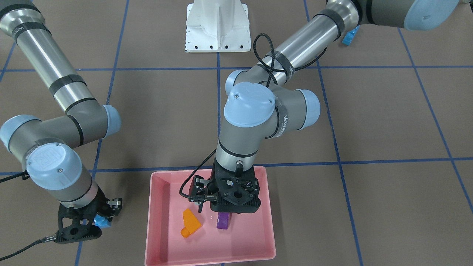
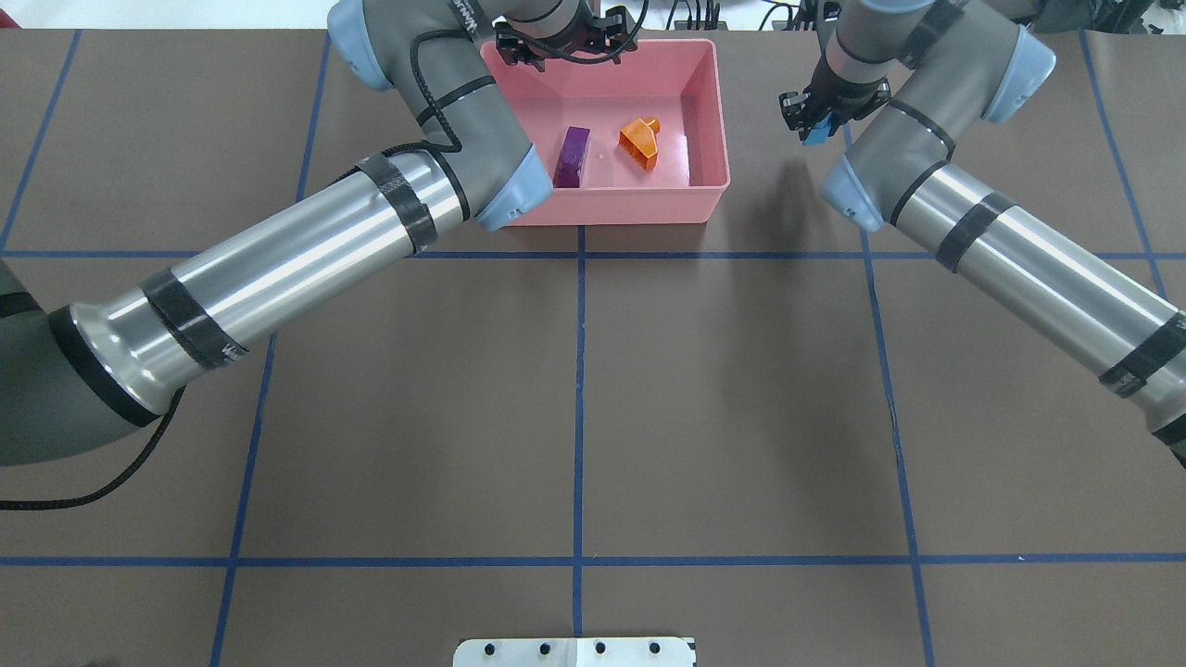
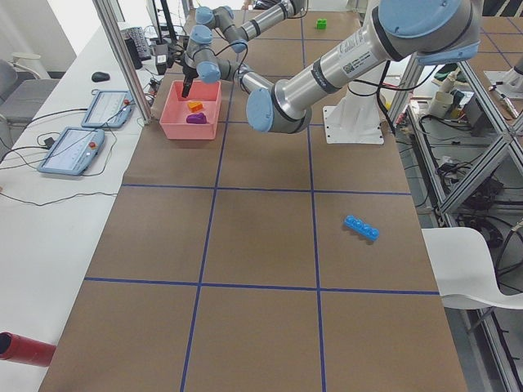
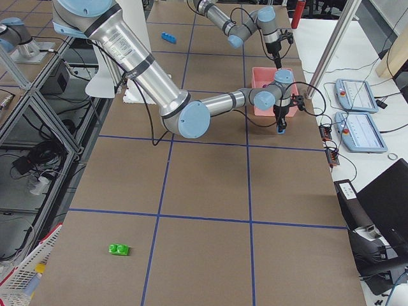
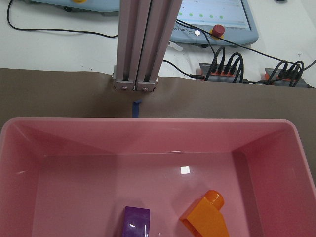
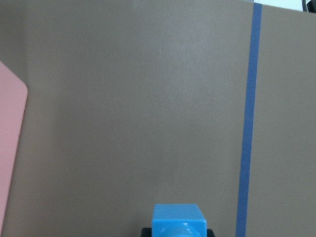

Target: Put all blocks into box

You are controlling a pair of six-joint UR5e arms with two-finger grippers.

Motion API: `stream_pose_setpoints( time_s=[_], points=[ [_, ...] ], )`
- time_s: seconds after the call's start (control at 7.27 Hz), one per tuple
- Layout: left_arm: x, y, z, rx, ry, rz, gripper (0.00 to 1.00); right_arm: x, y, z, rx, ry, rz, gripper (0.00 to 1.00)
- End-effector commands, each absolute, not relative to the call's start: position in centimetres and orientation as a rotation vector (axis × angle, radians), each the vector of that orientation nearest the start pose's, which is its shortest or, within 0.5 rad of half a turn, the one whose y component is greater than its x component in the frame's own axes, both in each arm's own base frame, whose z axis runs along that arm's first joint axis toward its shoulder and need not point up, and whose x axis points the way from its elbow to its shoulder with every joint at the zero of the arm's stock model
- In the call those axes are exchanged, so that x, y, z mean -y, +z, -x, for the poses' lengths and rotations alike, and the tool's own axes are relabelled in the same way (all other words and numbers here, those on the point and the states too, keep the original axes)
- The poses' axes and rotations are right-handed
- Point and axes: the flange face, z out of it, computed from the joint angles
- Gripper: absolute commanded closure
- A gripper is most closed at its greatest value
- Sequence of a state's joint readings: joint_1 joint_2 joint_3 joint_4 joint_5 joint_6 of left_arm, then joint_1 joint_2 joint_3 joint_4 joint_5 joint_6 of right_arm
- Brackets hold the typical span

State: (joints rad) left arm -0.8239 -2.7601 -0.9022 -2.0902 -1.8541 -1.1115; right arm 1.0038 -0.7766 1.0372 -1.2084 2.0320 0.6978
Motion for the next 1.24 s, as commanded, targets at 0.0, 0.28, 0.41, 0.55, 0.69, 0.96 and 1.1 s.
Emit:
stream_pose_setpoints(
  time_s=[0.0, 0.28, 0.41, 0.55, 0.69, 0.96, 1.1],
  points=[
    [70.7, 5.4, -44.6, -0.988, -0.164, -0.265, 0.0, 75.2, 32.2, 27.8, 0.911, 0.004, -0.209, 1.0],
    [67.7, 10.3, -37.9, -0.887, -0.064, -0.234, 0.0, 76.4, 22.8, 28.7, 0.929, 0.04, -0.154, 1.0],
    [63.3, 13.6, -34.7, -0.827, 0.003, -0.215, 0.0, 75.5, 20.3, 32.4, 0.93, 0.051, -0.135, 1.0],
    [58.3, 19.4, -31.3, -0.778, 0.097, -0.209, 0.0, 75.0, 17.8, 35.8, 0.906, 0.059, -0.156, 1.0],
    [52.9, 25.5, -27.4, -0.749, 0.184, -0.22, 0.0, 75.0, 16.1, 39.3, 0.864, 0.076, -0.194, 1.0],
    [44.5, 33.2, -21.4, -0.699, 0.278, -0.193, 0.0, 75.3, 17.5, 44.5, 0.874, 0.084, -0.287, 1.0],
    [41.5, 35.9, -19.4, -0.676, 0.324, -0.174, 0.0, 75.1, 18.5, 46.3, 0.878, 0.106, -0.316, 1.0]
  ],
)
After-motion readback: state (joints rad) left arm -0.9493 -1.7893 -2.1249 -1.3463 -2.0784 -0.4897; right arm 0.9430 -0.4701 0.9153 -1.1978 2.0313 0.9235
